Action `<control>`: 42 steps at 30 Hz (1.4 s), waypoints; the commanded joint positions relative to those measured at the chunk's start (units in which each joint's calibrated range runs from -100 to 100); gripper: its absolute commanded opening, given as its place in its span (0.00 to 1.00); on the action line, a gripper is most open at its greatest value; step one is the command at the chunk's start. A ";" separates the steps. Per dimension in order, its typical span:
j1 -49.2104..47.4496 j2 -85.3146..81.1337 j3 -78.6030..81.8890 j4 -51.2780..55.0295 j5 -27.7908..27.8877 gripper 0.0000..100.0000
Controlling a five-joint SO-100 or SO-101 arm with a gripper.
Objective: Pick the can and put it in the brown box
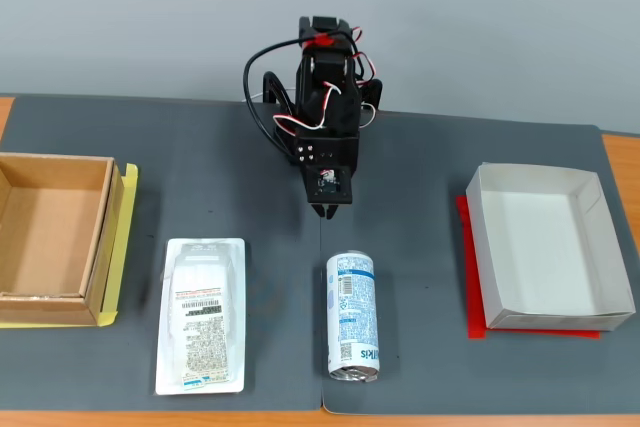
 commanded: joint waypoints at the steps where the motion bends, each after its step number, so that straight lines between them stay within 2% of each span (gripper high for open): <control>1: -0.43 9.77 -10.46 -0.15 -0.02 0.02; 7: -4.50 24.42 -23.94 -1.02 -0.13 0.02; 13: -5.71 42.55 -35.80 -10.04 -0.13 0.02; 19: -5.96 56.27 -45.30 -12.64 -0.18 0.02; 24: -6.04 64.40 -50.28 -12.64 -0.23 0.02; 29: -6.69 70.59 -54.53 -12.64 -3.67 0.02; 42: -8.64 83.80 -64.40 -12.56 -3.62 0.02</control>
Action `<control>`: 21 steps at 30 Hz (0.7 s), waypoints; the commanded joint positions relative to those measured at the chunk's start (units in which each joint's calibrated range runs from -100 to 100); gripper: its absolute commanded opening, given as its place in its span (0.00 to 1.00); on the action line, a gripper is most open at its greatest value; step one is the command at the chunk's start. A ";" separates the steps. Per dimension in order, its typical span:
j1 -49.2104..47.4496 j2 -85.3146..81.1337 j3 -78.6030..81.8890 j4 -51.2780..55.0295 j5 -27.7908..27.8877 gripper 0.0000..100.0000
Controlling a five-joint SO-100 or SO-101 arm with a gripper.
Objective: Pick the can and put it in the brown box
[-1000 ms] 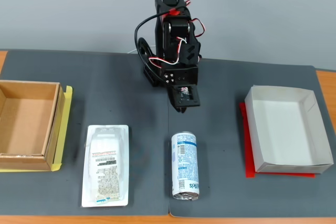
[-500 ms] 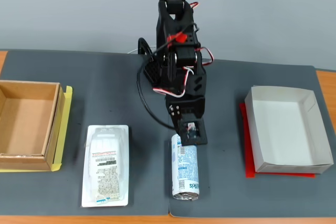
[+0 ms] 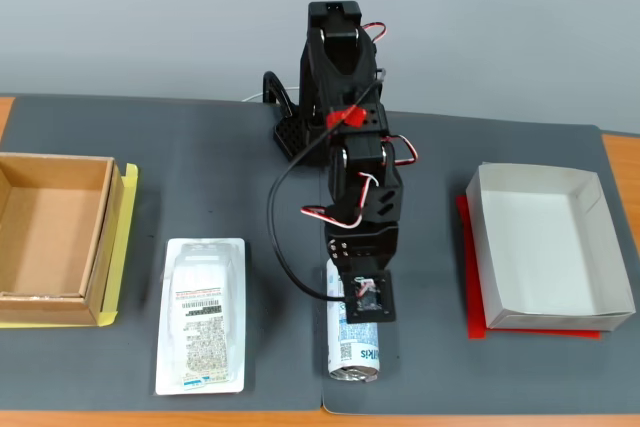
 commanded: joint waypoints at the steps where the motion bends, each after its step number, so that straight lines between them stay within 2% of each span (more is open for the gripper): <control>1: -1.44 2.06 -4.92 -0.70 -0.15 0.03; 11: -3.47 4.44 -5.55 -0.27 -0.20 0.39; 14: -3.31 4.52 -5.37 -0.18 -0.20 0.42; 21: -3.39 5.28 -5.10 -0.79 -0.51 0.42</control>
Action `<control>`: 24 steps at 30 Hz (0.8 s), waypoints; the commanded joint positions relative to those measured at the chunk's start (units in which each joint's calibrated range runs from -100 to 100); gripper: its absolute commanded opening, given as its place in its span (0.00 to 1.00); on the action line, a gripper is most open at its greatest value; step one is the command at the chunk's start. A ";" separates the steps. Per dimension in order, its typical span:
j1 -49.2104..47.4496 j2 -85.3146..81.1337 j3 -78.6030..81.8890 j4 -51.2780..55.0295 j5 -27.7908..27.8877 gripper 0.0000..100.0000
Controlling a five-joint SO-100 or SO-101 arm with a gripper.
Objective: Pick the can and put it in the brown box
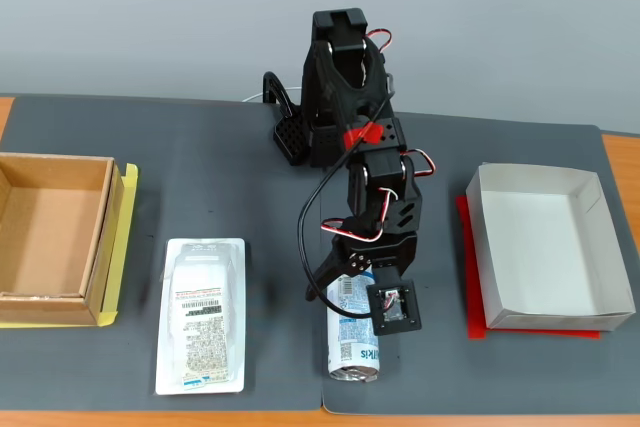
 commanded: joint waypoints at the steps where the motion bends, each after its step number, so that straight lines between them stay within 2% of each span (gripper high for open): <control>1: 0.23 0.97 -2.93 -0.70 -0.47 0.42; 24: 0.31 13.76 -3.29 -9.29 -0.52 0.42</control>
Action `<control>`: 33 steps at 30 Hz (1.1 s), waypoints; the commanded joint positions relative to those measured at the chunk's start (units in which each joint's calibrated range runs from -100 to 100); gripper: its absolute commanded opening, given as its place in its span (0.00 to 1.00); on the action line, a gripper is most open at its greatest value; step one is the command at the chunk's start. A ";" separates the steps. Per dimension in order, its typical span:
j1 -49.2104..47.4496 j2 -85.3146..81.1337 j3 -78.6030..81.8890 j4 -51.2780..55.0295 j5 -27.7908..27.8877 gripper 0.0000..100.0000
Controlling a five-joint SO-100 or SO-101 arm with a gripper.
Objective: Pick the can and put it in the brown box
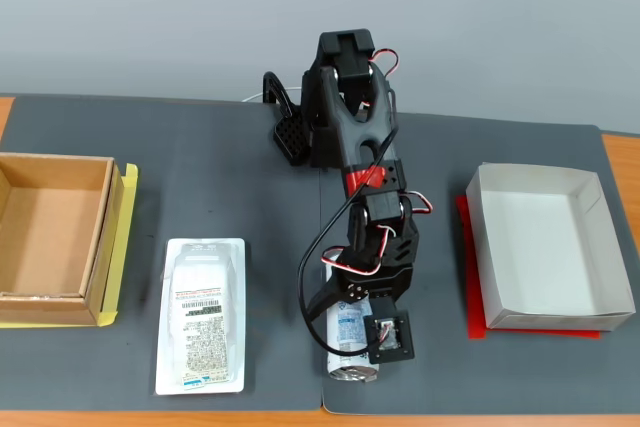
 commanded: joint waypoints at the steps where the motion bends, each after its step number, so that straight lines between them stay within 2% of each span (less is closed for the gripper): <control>1: 0.31 0.83 -2.93 -1.77 -0.32 0.42; 14: 0.15 1.59 -1.93 -3.59 -0.01 0.41; 25: 0.15 1.59 -1.93 -2.98 0.04 0.13; 29: 0.23 1.59 -1.93 -2.81 0.04 0.09; 33: 0.48 0.66 -2.84 -1.77 0.10 0.09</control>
